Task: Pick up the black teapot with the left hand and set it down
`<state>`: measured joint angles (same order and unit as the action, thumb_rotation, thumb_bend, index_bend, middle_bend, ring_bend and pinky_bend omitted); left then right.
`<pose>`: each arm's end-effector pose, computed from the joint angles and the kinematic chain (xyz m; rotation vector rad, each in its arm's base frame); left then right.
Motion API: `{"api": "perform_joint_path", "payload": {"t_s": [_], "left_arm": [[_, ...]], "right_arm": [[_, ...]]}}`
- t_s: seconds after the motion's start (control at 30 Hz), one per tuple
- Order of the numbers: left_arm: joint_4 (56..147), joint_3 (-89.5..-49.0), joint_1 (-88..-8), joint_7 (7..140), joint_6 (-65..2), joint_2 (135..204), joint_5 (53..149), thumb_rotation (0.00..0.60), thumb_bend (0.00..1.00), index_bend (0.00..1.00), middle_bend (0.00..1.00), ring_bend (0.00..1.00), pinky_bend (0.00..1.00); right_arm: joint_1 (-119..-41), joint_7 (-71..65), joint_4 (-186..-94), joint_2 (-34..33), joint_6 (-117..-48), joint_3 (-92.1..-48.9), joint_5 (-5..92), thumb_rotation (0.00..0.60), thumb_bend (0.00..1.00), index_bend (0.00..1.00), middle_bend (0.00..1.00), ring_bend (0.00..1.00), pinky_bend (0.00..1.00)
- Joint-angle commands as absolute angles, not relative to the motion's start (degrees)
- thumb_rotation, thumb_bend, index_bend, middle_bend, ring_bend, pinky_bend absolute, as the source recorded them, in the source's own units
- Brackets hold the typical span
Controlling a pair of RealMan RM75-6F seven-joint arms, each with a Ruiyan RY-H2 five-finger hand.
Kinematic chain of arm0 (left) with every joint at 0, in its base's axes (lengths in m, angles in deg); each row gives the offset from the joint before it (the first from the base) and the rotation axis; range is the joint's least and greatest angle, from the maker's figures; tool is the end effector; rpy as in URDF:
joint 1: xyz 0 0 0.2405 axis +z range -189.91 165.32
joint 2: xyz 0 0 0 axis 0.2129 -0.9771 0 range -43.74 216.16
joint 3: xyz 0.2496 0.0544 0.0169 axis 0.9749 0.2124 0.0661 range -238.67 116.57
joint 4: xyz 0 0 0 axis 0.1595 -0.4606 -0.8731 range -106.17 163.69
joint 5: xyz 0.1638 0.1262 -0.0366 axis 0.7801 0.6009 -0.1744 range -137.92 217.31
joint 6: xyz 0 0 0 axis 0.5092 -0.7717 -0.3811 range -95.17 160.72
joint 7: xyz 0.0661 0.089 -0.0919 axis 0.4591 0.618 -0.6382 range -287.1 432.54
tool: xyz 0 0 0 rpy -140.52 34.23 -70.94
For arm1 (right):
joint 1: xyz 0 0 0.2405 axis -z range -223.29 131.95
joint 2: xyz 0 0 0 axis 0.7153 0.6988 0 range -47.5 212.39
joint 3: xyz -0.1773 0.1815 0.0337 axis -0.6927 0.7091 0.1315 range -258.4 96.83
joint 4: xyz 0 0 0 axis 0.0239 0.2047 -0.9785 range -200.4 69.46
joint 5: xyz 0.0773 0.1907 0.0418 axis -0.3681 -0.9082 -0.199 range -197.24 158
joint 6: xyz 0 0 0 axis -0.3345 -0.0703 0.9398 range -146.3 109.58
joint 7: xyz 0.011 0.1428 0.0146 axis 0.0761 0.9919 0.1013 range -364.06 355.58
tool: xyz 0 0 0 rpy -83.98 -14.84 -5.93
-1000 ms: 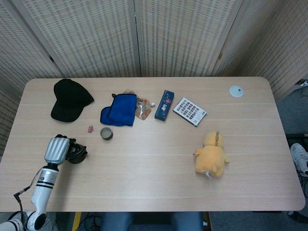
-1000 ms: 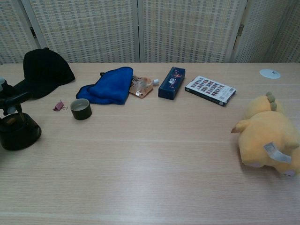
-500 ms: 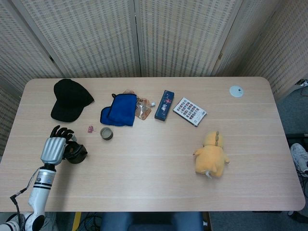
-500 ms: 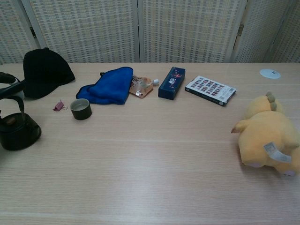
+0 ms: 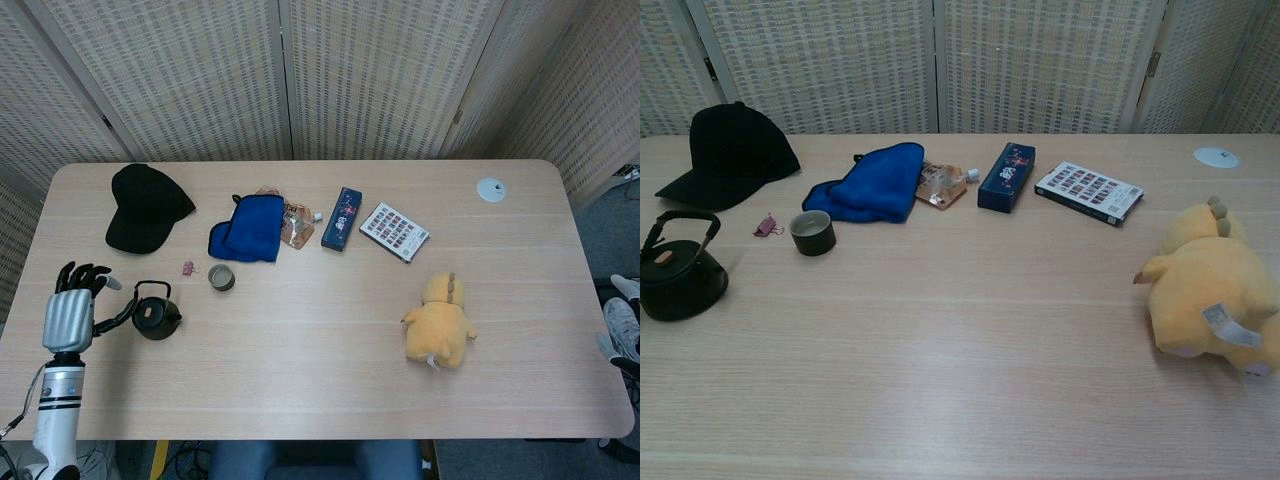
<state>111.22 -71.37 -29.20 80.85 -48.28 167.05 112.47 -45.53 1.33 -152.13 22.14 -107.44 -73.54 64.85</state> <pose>-0.2895 0.2698 0.0985 -1.2669 -0.8807 -0.9647 -0.3403 -0.1679 0.2141 1.2511 -0.7936 0.8771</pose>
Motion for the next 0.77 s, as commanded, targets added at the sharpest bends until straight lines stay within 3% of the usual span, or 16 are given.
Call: {"api": "perform_joint_path", "payload": {"t_s": [0.03,0.4,0.77], "left_arm": [[114.9,-70.2,-26.6,83.1,-51.1,164.8,112.4,0.186,0.17,0.44,0.26,0.16,0.05],[122.9,-66.6,-21.4,86.0,-57.3,161.3,116.9,0.226,0.17,0.44,0.26,0.16,0.05],[127.2,-63.9,-19.0,89.0,-58.1,160.0,119.6,0.249,0.17,0.44,0.26,0.17,0.05]], "right_arm": [[-46.1,1.3,-152.4,22.1,-106.7,-74.3,65.9,0.600,0.23,0.20,0.23,0.18,0.14],[-48.3,3.4,-153.7,21.6,-104.0,-77.3,71.1,0.600,0.24,0.20,0.24,0.18,0.14],[-49.7,1.5,-155.9,21.1,-103.1,-78.9,73.8,0.600,0.24,0.20,0.24,0.18,0.14]]}}
